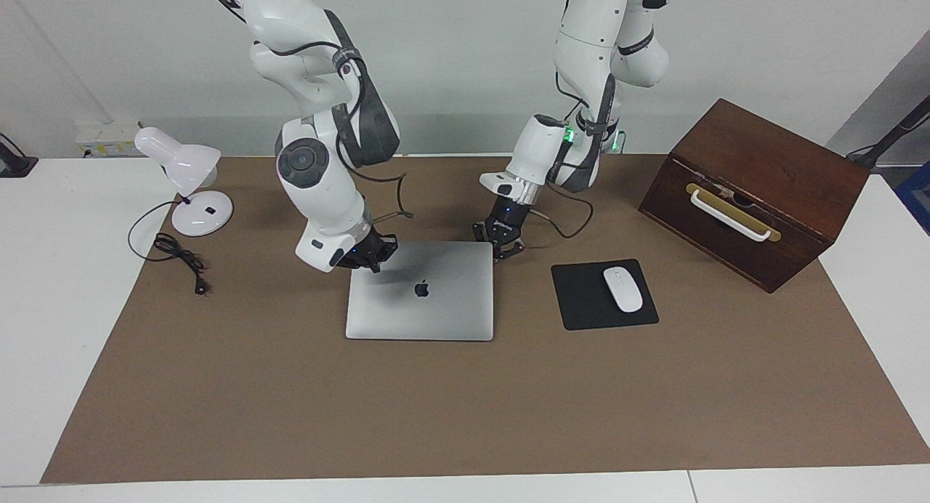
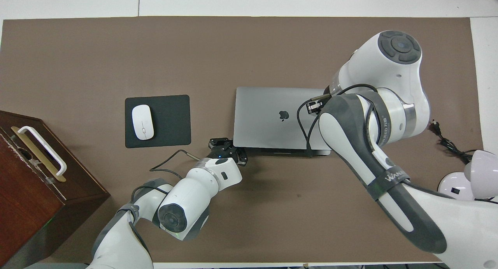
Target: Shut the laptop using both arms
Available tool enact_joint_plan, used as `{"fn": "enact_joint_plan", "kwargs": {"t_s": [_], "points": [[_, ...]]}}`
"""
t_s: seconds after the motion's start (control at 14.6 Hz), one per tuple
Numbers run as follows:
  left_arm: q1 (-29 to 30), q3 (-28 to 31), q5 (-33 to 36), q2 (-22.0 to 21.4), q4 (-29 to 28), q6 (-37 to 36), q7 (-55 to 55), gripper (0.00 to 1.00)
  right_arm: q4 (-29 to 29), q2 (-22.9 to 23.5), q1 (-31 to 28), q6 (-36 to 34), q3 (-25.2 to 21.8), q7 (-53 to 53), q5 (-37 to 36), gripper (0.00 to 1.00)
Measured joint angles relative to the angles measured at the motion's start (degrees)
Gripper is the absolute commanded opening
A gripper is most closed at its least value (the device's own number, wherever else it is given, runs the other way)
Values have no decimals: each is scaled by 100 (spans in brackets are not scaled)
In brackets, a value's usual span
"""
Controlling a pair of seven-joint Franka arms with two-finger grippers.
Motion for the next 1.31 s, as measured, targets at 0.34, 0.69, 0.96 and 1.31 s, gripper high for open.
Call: {"fn": "enact_joint_plan", "kwargs": {"t_s": [0.34, 0.69, 0.96, 1.31], "points": [[1, 11, 0, -2, 6, 3, -24, 0, 105, -454, -167, -519, -35, 0, -9, 0], [2, 33, 0, -196, 9, -331, -25, 0, 114, -1070, -382, -1096, -54, 0, -258, 0], [2, 32, 0, -567, -12, -1000, 1, 0, 105, -1374, -525, -1375, -57, -12, -398, 4], [-44, 21, 0, -780, -417, -1147, 11, 0, 97, -1701, -707, -1963, -59, -67, -421, 53]]}}
